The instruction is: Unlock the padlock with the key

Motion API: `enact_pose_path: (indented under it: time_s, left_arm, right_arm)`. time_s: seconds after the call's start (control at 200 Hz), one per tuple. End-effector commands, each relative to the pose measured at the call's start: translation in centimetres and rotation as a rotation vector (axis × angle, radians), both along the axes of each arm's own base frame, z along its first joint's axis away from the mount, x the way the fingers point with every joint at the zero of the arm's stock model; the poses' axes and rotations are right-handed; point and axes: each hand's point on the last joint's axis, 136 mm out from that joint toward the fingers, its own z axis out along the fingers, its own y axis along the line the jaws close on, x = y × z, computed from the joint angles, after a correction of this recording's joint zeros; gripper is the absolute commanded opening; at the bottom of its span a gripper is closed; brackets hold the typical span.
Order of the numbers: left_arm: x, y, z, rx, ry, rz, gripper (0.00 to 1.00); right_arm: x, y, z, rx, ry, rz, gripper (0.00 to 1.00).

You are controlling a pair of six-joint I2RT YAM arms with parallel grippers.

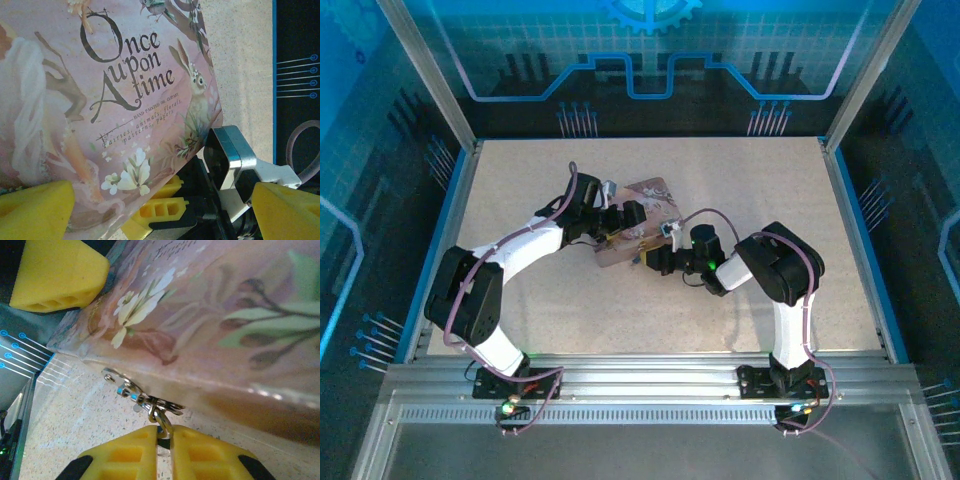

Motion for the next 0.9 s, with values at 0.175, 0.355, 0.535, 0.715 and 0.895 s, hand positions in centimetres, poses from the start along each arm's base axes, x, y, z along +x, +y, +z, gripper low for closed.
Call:
enact_pose_path:
  time_s: [0.175, 0.355, 0.535, 0.715, 0.895]
  left_arm:
    - [-0.4, 0.0, -0.8, 0.027, 0.009, -0.006, 0.92]
    - [-0.9, 0.2, -1.2, 0.030, 0.020, -0.002, 0.92]
    - [-1.4, 0.4, -1.4, 0.025, 0.023, 0.006, 0.92]
    - [-1.9, 0.5, -1.7, 0.016, 0.028, 0.015, 0.92]
    - [-2.8, 0.2, -1.9, 0.003, 0.035, 0.014, 0.93]
  right_arm:
    - [0.5, 0.0, 0.2, 0.032, 0.021, -0.010, 0.07]
    - [0.6, -0.5, 0.2, 0.047, 0.039, -0.032, 0.03]
    - [0.9, -1.2, 0.3, 0.070, 0.057, -0.063, 0.02]
    - [1.0, -1.9, 0.6, 0.098, 0.080, -0.088, 0.02]
    - [1.2, -2.5, 1.0, 0.136, 0.104, -0.116, 0.02]
